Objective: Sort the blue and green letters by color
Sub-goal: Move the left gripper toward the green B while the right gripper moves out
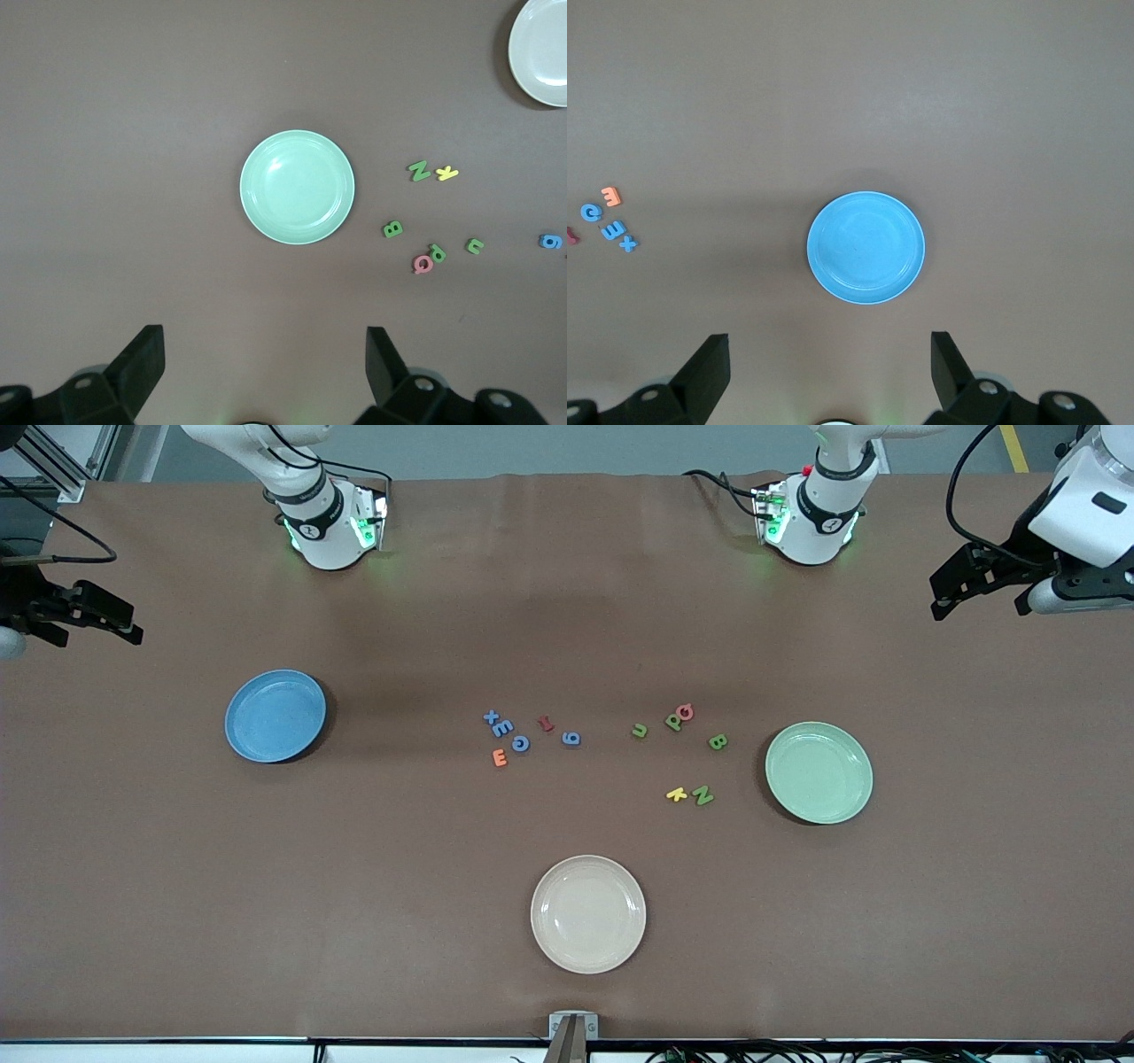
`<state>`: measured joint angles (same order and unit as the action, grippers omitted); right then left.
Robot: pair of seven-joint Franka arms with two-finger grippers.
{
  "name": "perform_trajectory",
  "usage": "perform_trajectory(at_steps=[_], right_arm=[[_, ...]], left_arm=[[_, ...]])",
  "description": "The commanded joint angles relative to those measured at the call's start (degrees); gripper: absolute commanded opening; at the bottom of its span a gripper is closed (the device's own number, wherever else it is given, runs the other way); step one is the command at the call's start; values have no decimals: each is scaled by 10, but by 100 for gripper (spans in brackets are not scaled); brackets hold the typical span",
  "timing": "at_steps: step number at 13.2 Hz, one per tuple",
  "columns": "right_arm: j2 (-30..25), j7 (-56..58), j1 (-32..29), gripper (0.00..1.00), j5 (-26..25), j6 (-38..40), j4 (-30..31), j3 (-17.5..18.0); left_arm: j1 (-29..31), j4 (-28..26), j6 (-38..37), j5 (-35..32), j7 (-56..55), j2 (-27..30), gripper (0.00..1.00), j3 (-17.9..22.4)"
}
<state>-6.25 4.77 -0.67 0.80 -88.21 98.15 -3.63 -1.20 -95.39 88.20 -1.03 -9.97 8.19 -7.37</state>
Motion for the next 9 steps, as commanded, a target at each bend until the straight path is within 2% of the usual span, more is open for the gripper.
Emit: perform_trajectory(at_steps=[1,4,9], right_arm=[[-11,-1,-4,100,-3,11,4,0],[-10,0,-8,100,-10,13,4,1],[-4,-6,-8,100,-10,14,-19,2]], left_arm=[[0,21,-14,-9,5,-12,100,-2],[1,39,-14,-9,11,-36,100,-3],[-1,33,-15,-9,5,-42,100,-4]])
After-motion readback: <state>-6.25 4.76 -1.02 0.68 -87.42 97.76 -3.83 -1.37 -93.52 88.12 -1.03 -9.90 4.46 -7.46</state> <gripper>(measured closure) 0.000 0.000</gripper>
